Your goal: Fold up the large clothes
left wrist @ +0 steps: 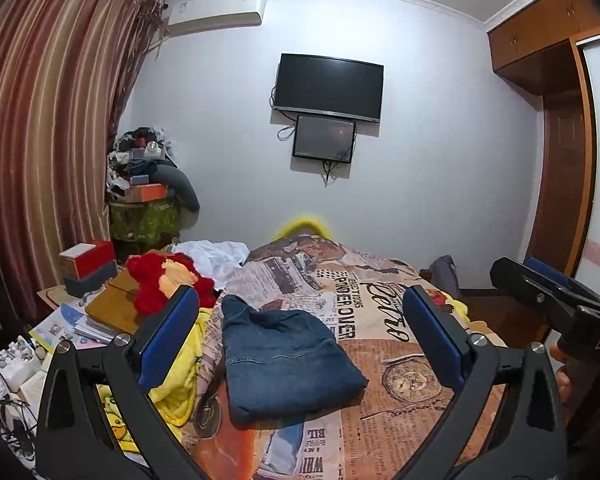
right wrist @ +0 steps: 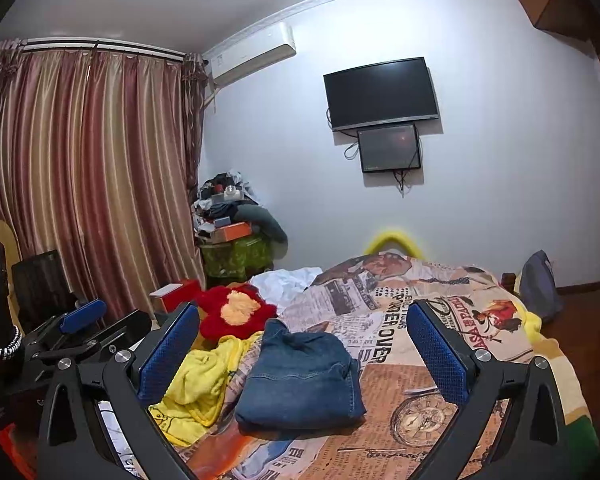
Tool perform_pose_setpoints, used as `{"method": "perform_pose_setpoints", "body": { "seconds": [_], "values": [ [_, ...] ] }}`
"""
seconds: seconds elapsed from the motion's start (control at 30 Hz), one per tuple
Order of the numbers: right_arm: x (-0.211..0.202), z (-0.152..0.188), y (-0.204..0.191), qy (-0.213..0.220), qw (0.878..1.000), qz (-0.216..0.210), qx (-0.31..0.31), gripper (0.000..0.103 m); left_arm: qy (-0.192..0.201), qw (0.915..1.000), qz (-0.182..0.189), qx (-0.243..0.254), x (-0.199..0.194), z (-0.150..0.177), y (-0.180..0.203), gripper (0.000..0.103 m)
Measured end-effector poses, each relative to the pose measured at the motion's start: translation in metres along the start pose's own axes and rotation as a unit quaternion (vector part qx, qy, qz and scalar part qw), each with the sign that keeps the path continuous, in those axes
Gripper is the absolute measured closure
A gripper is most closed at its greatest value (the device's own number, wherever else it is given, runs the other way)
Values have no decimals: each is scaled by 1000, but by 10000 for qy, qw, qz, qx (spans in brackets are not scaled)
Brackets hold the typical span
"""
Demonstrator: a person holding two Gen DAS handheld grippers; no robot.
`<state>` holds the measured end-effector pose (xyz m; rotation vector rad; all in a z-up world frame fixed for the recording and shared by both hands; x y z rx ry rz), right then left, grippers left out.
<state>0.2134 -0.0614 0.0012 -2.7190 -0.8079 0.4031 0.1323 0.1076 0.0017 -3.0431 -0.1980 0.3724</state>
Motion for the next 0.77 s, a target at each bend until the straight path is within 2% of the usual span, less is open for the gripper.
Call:
{"method": "perform_pose_setpoints", "body": {
  "seconds": [0.5,0.77],
  "values": [
    [2,2,-1,-21,10000,59,-55,0,13,9998,70,165,-1,0,9,0],
    [5,3,-1,-90,9999,48,-42,0,-28,9999,77,78,3,2,7,0]
  ]
}}
Point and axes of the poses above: each gripper's, at about its wrist camera, not at the fingertips, and x roughly the way its jaws point, y to its right, z to its underside, the point moved 6 cm from there along x, roughly the way its jaws point, and after that the axes turned 11 degrees about x, right-handed, at the moved point
